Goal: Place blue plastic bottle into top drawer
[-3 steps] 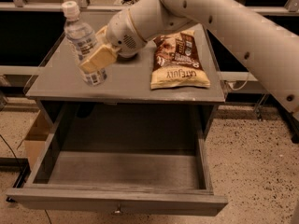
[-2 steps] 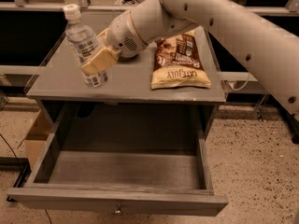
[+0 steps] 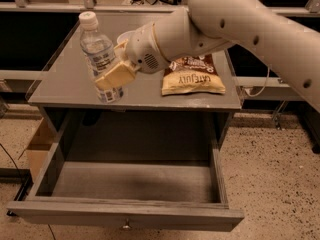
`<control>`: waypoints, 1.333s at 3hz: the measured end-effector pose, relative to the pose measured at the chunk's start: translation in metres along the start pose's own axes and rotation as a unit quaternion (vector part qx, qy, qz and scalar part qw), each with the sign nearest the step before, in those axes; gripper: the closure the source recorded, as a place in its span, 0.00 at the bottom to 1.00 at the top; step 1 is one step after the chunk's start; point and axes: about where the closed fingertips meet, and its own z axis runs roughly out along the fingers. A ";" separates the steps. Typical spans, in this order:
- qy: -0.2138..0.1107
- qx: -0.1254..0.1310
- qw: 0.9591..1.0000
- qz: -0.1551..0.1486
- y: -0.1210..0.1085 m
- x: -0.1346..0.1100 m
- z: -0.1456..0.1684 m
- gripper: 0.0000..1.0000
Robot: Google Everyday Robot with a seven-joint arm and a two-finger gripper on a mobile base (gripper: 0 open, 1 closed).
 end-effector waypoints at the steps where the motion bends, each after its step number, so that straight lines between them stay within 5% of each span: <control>1: -0.006 0.031 0.999 0.011 0.023 0.006 -0.018 1.00; 4: 0.013 0.079 0.996 0.027 0.049 0.047 -0.039 1.00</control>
Offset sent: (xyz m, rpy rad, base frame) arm -0.0522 -0.0521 -0.0196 0.0331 -0.0111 -0.1572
